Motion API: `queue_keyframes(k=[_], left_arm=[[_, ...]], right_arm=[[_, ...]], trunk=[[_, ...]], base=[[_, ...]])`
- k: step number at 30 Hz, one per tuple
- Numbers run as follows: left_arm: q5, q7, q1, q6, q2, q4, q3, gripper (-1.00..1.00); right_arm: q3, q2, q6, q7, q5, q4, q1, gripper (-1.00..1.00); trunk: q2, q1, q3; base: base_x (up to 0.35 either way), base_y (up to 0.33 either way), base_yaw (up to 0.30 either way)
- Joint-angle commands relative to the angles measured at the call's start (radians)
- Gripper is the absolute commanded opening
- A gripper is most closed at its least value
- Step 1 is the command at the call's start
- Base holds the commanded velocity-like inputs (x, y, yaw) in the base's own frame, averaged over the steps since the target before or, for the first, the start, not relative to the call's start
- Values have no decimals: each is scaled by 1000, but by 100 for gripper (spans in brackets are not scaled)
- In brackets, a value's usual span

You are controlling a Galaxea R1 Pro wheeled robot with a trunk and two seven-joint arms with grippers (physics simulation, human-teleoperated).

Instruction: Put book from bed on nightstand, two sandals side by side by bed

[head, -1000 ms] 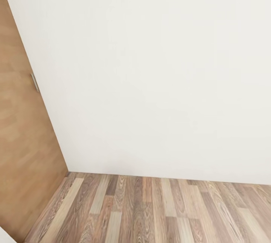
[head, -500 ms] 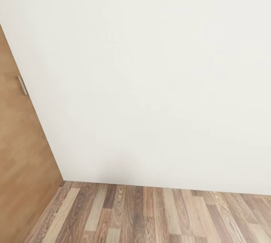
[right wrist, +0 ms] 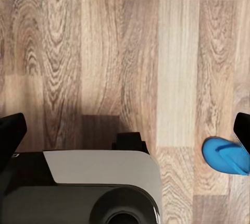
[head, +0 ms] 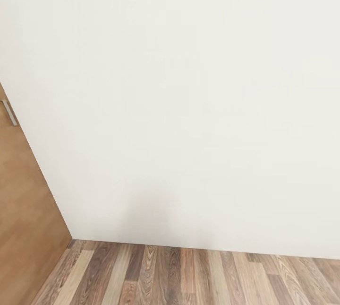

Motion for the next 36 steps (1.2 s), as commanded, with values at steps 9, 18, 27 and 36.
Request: queue_keyframes(k=[9,18,27,36], left_arm=[[0,0,-1,-3,0,1,0,100],[-1,0,-1,-4,0,0,0,100],[-3,0,-1,-5,0,0,0,100],[0,0,-1,-4,0,0,1,100]], right_arm=[[-2,0,-2,0,2,0,0,100],[-2,0,-2,0,3,0,0,100],[-2,0,-2,0,3,0,0,100],[-2,0,-2,0,3,0,1,100]], trunk=[[0,0,-1],[0,0,-1],[0,0,-1],[0,0,-1]], base=[[276,0,0],[255,0,0],[48,0,-120],[2,0,-188]])
